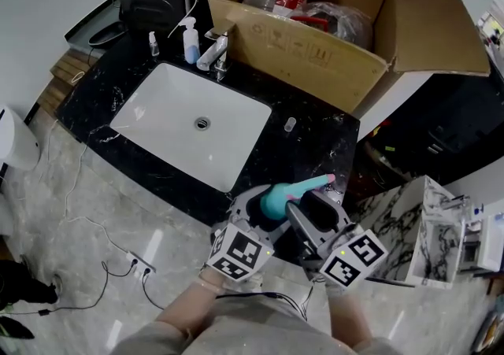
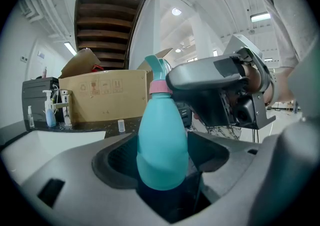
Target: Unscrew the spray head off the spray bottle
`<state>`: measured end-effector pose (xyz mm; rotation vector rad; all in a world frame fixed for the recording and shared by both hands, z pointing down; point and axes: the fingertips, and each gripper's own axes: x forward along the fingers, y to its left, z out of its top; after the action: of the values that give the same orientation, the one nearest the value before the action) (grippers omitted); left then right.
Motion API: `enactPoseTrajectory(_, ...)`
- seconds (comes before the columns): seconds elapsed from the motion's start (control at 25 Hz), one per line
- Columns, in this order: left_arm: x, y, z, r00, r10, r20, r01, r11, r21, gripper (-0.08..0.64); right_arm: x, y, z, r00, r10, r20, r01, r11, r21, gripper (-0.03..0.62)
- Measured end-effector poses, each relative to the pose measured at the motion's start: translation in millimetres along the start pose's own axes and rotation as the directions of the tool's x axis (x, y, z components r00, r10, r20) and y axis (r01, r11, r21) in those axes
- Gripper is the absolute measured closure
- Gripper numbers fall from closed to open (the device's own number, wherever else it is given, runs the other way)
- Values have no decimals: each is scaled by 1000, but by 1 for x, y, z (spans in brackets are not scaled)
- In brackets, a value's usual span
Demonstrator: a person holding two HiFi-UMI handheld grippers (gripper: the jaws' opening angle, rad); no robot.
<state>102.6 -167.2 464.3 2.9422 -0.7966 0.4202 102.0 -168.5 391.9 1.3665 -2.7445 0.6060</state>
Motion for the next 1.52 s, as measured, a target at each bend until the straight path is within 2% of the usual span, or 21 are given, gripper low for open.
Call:
enactPoseTrajectory(0.2, 0, -1, 0, 1000, 2, 1, -2, 1000, 1, 241, 11, -3, 5, 999, -46, -9, 46, 998, -47, 401)
enactPoseTrajectory(0.36, 1, -2, 0, 1000, 3, 2, -3, 1000, 3, 241, 13, -3, 7, 998, -62, -13, 60, 993, -98, 449)
enactPoseTrajectory(0.48, 1, -1, 0, 1000, 3, -1, -3, 1000, 4, 241, 12, -2, 12, 998, -57, 24, 60, 992, -115, 453)
enactPoseTrajectory(0.68, 1, 0, 0, 1000, 2, -5, -2, 1000, -1, 240, 10, 1, 26, 997, -35, 75, 45, 990, -136, 454)
enactPoseTrajectory(1.0, -2, -3, 2, 1000, -14, 25, 14, 1000, -14, 238, 4, 8, 47, 996, 27, 86, -14, 990, -143, 456)
enactPoseTrajectory(1.52, -22, -4, 25, 998, 6, 68, -5, 1000, -24, 238, -8, 20, 84, 994, 64, 91, -45, 979, -199, 456)
